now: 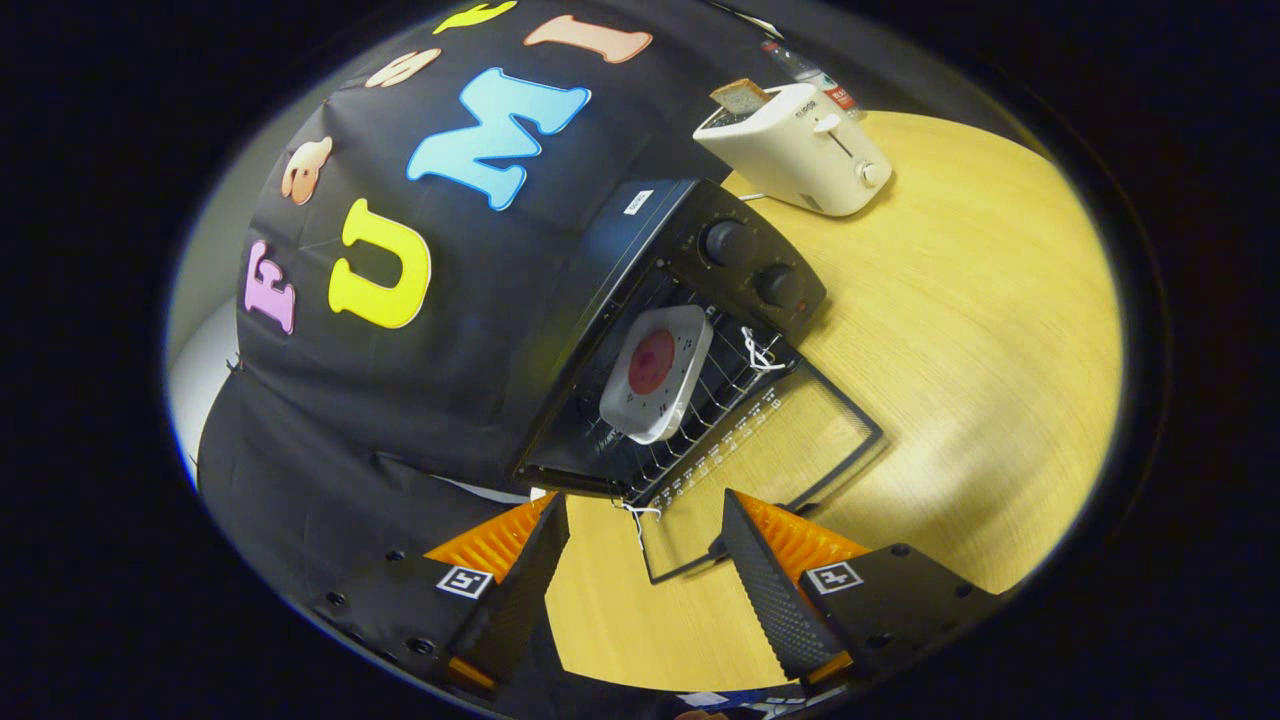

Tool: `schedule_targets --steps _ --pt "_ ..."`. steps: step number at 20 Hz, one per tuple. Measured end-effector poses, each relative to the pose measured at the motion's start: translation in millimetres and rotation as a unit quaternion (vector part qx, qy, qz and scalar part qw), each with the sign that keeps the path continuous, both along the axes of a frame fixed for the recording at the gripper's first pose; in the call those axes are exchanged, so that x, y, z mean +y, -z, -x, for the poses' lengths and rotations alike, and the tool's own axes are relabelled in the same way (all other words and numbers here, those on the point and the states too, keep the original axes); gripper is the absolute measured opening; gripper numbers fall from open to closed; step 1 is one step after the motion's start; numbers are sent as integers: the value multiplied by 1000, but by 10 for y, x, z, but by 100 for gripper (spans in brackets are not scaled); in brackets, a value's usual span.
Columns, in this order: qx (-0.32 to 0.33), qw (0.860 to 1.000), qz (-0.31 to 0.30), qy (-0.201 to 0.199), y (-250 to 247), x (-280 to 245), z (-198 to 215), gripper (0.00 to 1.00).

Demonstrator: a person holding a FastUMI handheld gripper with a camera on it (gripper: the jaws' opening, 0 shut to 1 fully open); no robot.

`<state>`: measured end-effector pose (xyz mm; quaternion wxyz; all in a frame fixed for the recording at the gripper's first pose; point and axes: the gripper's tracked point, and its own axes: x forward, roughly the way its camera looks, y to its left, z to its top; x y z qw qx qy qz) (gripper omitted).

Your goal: Open the toaster oven, put the food inside, and close the toaster oven door.

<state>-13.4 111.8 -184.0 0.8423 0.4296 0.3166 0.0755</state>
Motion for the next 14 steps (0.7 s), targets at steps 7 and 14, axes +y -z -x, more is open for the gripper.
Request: schedule_targets --steps 7,14 --pt "38 993 109 -32 390 27 530 98" --pt "31 935 323 -142 763 295 478 98"
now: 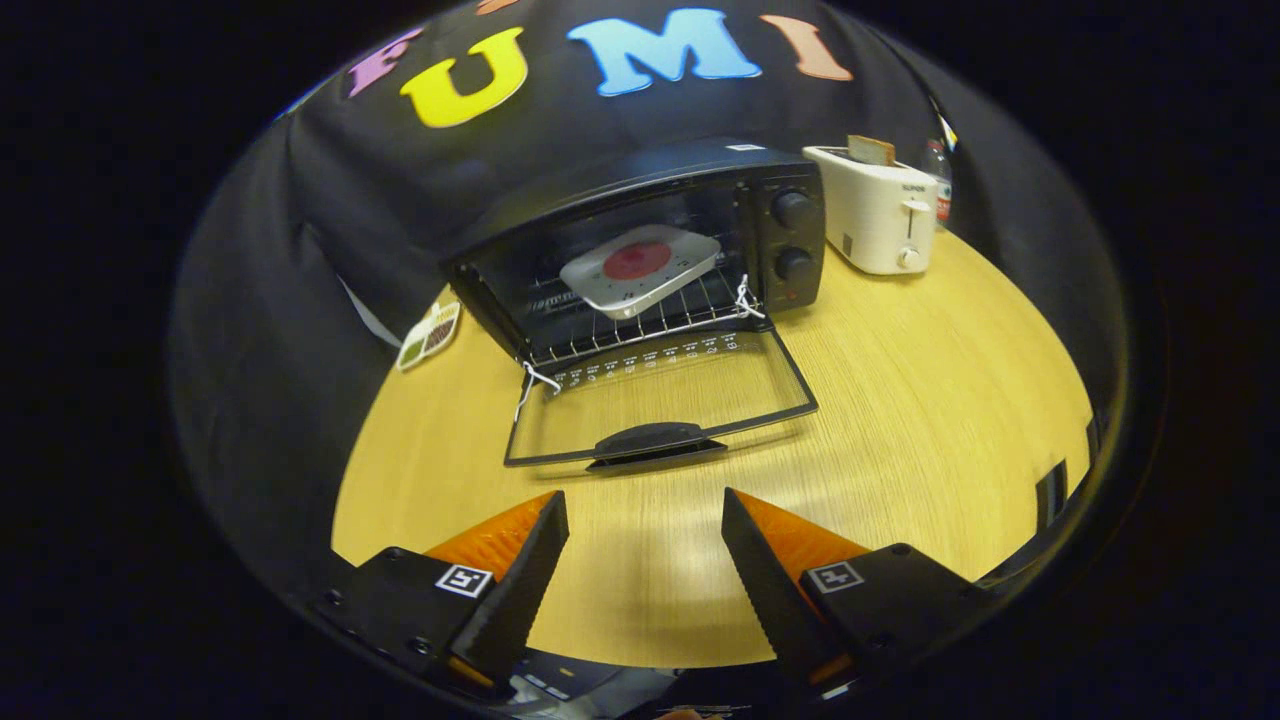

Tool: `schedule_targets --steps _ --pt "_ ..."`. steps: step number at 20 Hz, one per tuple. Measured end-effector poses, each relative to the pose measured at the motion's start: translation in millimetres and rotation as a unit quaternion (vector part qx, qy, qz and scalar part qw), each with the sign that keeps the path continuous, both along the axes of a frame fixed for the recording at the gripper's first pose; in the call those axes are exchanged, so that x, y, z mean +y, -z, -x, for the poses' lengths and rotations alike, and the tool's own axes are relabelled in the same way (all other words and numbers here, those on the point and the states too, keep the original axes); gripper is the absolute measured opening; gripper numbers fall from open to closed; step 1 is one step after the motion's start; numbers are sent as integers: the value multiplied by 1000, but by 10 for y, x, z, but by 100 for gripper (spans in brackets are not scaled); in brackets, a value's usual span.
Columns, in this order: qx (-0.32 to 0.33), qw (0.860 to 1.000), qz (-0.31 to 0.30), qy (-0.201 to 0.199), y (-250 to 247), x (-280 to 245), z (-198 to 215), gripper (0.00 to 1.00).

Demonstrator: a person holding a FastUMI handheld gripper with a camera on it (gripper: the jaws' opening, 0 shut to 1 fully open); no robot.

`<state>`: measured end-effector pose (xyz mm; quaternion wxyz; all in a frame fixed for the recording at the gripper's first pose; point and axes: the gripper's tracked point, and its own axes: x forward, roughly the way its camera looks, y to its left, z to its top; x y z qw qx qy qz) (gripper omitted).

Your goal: Open the toaster oven, put the food inside, and close the toaster oven door.

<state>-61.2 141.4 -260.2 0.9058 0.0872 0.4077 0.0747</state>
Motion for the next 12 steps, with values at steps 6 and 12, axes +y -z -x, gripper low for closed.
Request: schedule_targets --steps 6,12 --pt "67 996 56 -3 430 2 -179 98" --pt "93 989 109 -19 664 -118 -315 98"
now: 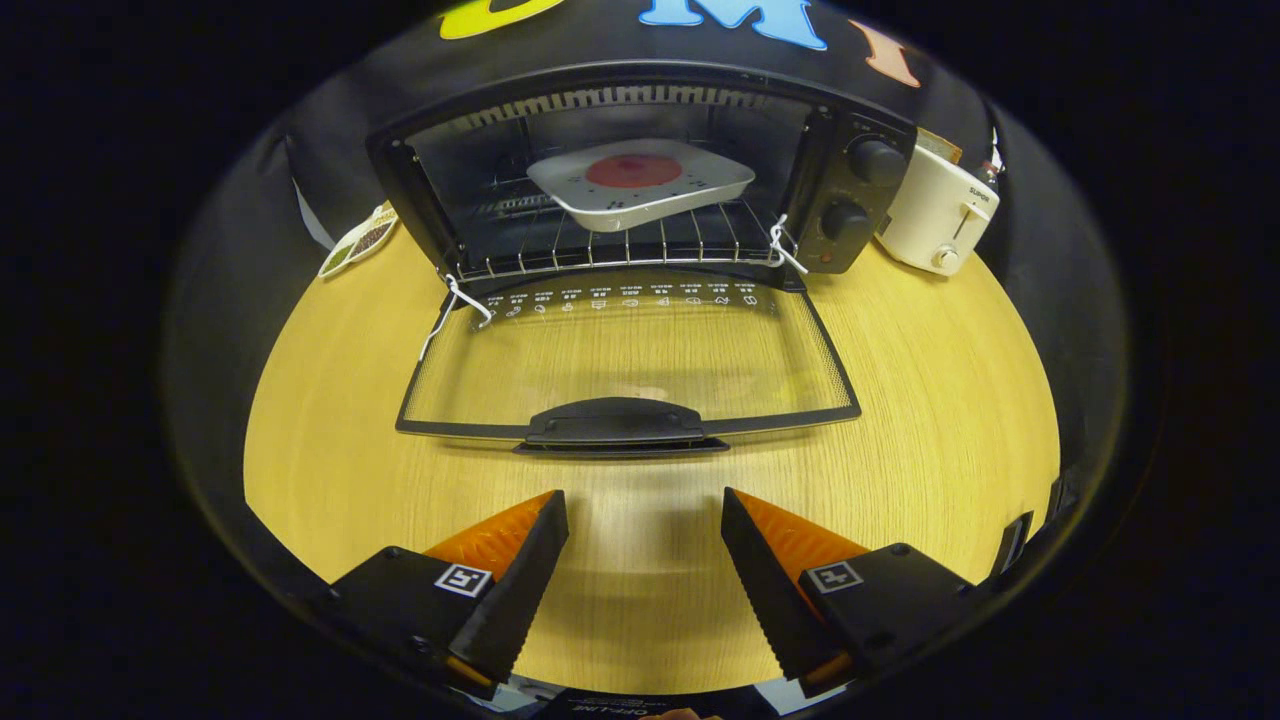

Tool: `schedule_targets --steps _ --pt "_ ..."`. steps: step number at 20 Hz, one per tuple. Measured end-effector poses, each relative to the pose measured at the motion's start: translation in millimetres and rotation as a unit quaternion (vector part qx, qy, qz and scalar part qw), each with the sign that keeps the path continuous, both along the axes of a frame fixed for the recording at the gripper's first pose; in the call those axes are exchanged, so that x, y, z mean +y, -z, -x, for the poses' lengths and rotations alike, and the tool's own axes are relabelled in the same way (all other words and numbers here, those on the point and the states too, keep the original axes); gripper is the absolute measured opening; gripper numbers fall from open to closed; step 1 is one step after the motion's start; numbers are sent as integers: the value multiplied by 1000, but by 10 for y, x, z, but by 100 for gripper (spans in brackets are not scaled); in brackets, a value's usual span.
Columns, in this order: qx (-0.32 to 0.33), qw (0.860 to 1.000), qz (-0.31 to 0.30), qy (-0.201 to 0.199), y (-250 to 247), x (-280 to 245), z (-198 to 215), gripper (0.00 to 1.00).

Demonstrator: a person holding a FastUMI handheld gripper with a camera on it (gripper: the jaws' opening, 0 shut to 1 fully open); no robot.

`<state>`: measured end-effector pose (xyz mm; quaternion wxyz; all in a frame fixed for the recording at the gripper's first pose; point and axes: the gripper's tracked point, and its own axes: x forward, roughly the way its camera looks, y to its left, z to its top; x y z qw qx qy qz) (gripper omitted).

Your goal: Open the toaster oven, put the food inside, and close the toaster oven door.

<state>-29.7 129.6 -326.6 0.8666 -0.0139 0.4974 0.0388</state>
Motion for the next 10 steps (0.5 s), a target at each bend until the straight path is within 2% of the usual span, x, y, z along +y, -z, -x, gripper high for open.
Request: schedule_targets --steps 4,10 --pt "13 1000 10 -16 84 53 -89 98" --pt "20 1000 10 -10 113 65 -180 99"
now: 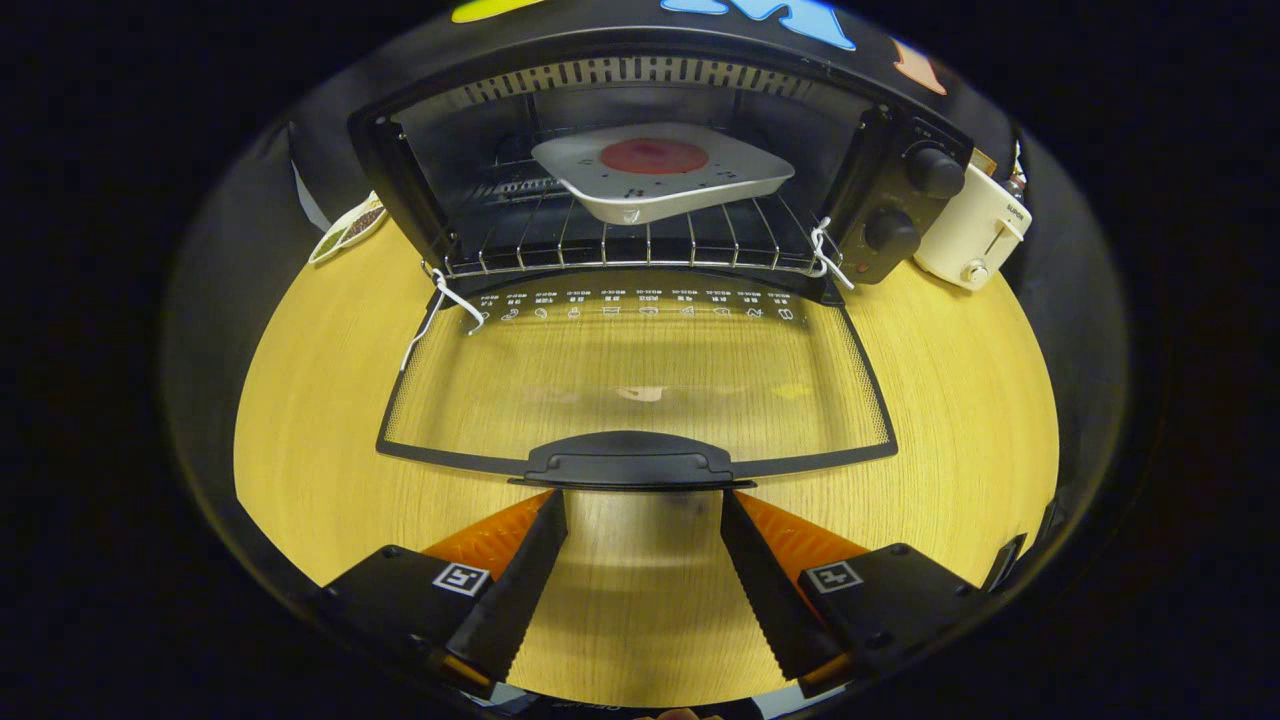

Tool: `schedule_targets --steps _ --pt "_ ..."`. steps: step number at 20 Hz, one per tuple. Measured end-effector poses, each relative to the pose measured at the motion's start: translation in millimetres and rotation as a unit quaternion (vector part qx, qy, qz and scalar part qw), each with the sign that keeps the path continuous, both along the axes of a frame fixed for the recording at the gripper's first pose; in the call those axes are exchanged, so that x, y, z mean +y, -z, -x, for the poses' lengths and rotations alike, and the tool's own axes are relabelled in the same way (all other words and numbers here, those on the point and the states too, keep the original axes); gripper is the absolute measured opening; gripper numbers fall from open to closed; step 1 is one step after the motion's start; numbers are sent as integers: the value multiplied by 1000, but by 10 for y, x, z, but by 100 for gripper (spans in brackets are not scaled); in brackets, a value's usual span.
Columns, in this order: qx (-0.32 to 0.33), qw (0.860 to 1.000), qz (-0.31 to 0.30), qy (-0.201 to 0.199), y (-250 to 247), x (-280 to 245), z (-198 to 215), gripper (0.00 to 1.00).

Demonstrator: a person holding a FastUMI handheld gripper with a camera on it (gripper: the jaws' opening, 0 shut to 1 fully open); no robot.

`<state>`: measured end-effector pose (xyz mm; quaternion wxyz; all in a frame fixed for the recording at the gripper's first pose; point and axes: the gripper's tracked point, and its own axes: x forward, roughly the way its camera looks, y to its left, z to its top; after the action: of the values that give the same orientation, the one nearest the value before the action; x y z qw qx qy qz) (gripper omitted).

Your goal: Open the toaster oven, put the food inside, and close the toaster oven door.

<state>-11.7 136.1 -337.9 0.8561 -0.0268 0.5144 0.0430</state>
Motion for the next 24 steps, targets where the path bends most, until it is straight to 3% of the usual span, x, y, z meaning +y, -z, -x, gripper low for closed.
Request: schedule_targets --steps 6,15,19,24 --pt "-38 999 -8 9 -127 1 -4 98" --pt "-146 988 -43 20 -854 22 -66 98" --pt "-234 972 -29 -10 -1447 40 -372 98" --pt "-347 938 -13 -20 -2336 -39 -556 98"
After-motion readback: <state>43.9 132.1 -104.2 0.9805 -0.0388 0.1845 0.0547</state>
